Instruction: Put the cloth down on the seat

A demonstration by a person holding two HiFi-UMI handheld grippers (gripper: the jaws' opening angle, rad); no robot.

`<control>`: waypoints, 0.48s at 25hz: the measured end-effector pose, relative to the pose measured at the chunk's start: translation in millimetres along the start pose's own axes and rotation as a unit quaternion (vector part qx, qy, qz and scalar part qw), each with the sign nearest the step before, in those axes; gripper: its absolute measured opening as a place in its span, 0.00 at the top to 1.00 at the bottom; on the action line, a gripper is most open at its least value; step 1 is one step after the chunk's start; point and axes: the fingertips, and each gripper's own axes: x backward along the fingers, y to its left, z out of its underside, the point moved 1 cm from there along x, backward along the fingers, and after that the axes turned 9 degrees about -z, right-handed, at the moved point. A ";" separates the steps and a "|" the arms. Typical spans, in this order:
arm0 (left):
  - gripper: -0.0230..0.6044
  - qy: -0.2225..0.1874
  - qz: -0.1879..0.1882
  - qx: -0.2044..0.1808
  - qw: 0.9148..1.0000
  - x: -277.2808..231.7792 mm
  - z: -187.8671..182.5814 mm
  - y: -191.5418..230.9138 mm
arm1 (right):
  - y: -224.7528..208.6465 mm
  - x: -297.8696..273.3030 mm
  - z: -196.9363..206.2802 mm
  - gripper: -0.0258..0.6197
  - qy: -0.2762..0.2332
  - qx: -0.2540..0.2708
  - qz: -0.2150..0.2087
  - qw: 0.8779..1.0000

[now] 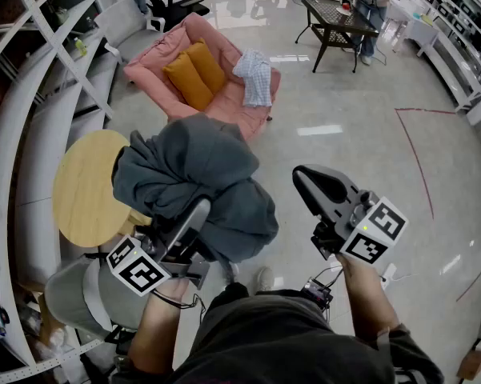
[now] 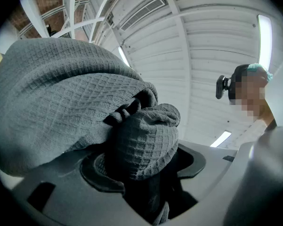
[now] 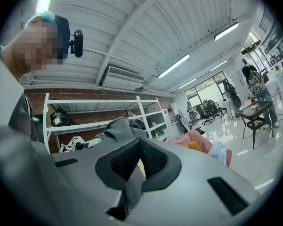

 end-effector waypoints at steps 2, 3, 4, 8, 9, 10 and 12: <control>0.50 0.002 0.000 0.000 1.000 0.1 1.5 2.3 | 0.6 -2.2 3.5 0.94 0.001 -0.002 0.000 1.000; 0.50 0.004 0.000 0.000 1.000 -0.3 2.1 3.5 | 0.6 -3.2 5.0 0.94 0.001 -0.002 0.000 1.000; 0.50 0.005 -0.001 0.000 1.000 -0.9 2.6 4.7 | 0.2 -4.2 6.1 0.94 0.001 -0.003 0.000 1.000; 0.50 0.009 -0.004 0.002 1.000 -4.7 5.4 5.8 | -1.7 -4.3 6.7 0.94 0.002 -0.006 0.000 1.000; 0.50 0.011 -0.005 0.002 1.000 -5.3 6.4 5.2 | -1.9 -3.4 6.6 0.94 0.002 -0.007 0.000 1.000; 0.50 0.012 -0.005 0.003 1.000 -5.5 7.3 5.0 | -2.0 -2.7 6.7 0.94 0.002 -0.008 0.000 1.000; 0.50 0.014 -0.006 0.004 1.000 -5.0 8.3 5.7 | -1.7 -2.6 7.8 0.94 0.001 -0.009 0.001 1.000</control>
